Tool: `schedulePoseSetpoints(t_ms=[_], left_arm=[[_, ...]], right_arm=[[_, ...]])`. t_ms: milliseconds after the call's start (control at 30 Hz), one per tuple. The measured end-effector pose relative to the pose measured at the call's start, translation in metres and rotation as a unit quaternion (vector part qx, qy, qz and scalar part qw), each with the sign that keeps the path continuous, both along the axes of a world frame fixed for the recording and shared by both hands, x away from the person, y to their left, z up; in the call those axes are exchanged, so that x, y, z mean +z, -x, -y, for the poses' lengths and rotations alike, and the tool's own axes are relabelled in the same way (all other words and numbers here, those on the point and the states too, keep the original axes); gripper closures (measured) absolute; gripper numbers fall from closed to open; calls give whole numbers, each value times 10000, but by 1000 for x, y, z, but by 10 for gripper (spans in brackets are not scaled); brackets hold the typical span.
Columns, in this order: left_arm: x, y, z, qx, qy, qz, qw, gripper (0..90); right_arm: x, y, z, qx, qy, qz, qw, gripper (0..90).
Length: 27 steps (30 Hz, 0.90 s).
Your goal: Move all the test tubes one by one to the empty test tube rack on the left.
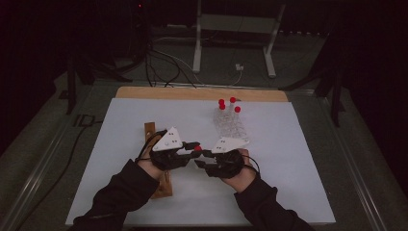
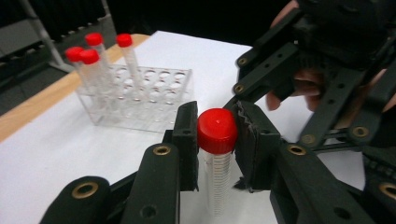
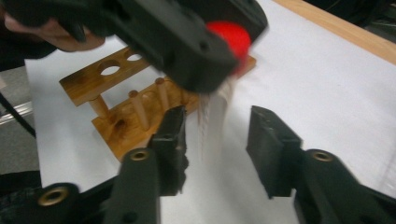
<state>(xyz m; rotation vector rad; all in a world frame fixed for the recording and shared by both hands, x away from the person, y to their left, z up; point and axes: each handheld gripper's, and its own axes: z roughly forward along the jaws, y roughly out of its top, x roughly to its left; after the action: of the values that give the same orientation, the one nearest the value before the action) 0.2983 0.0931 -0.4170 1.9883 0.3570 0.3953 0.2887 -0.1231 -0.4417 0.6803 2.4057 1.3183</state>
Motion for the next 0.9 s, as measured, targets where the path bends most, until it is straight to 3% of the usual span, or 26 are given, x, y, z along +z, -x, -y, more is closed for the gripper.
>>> schedulePoseSetpoints(t_ms=[33,67,100,367,500,867,900], left_arm=[[1,-1,-2,7,18,-17,10000,721],[4,-2,-6,77,17,12,10000,721],[4,-2,-6,77,17,12,10000,721],[16,-6,-26,353,119,105,9993,721],[23,-10,-39,531,168,140,9983,721],[38,-23,-70,1049,180,282,9939,721],[40,-25,-75,1150,176,313,9927,721]], right_arm=[[0,0,0,0,0,0,10000,523],[1,0,3,-49,-77,-32,10000,456],[1,0,3,-49,-77,-32,10000,456],[3,4,21,-238,-306,-47,9992,131],[4,6,28,-308,-385,3,9988,31],[9,10,42,-209,-629,102,9977,0],[9,11,43,-207,-656,102,9976,0]])
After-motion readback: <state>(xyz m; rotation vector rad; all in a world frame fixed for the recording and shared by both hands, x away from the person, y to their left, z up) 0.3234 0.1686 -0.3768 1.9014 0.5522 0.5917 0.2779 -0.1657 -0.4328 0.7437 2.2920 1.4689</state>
